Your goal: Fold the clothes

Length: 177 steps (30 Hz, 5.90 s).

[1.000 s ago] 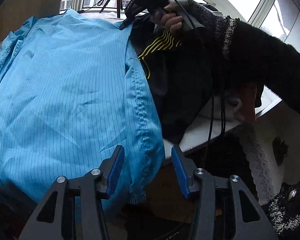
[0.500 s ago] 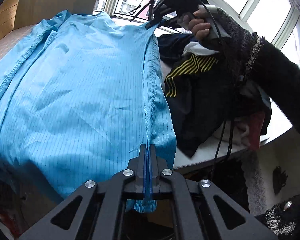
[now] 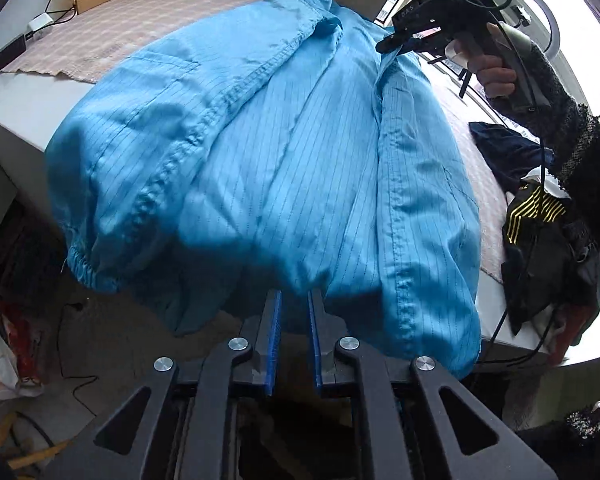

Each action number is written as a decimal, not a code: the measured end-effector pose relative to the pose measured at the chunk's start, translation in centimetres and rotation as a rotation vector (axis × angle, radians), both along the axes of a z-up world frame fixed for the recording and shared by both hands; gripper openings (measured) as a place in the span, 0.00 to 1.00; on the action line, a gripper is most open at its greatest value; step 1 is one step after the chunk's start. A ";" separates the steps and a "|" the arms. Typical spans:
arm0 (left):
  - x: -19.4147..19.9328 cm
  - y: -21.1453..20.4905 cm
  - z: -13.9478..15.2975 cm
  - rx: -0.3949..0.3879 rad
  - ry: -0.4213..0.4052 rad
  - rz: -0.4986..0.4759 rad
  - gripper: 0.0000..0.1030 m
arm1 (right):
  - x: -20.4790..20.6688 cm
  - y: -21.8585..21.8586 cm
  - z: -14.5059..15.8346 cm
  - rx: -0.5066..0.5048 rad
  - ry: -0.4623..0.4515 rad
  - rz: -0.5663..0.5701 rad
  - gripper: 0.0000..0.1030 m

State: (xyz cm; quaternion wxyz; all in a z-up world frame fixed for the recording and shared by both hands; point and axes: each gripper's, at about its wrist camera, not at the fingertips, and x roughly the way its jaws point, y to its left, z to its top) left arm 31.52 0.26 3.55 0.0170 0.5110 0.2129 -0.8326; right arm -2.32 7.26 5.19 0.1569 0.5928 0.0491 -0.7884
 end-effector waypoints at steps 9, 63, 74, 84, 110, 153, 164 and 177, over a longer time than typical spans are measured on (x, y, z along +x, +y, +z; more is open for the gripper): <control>-0.8 1.8 5.6 -0.115 0.119 -0.233 0.11 | 18.2 8.7 6.6 -0.387 0.137 -0.079 0.31; 4.4 4.1 2.2 -0.134 0.174 -0.560 0.33 | 27.5 4.0 4.5 -0.266 0.292 -0.143 0.51; 3.7 5.5 -3.4 0.042 0.121 -0.293 0.58 | 5.5 -2.3 3.3 0.141 0.149 0.077 0.52; 2.6 7.3 -5.9 0.105 0.099 -0.110 0.07 | 0.5 -5.2 -3.7 0.318 0.064 0.285 0.35; 4.3 3.4 0.5 -0.123 0.125 0.093 0.29 | 3.2 0.9 5.7 0.052 0.201 0.276 0.37; 1.3 -1.5 -1.4 -0.470 0.091 -0.088 0.02 | -3.0 -10.6 -3.0 0.011 -0.011 0.242 0.06; 2.6 -0.5 -1.4 -0.418 0.037 -0.124 0.27 | 1.4 -10.4 -2.1 0.167 0.099 0.271 0.22; -3.5 -0.6 0.2 -0.406 0.141 -0.242 0.27 | 9.4 -12.8 -3.3 0.040 0.036 0.466 0.28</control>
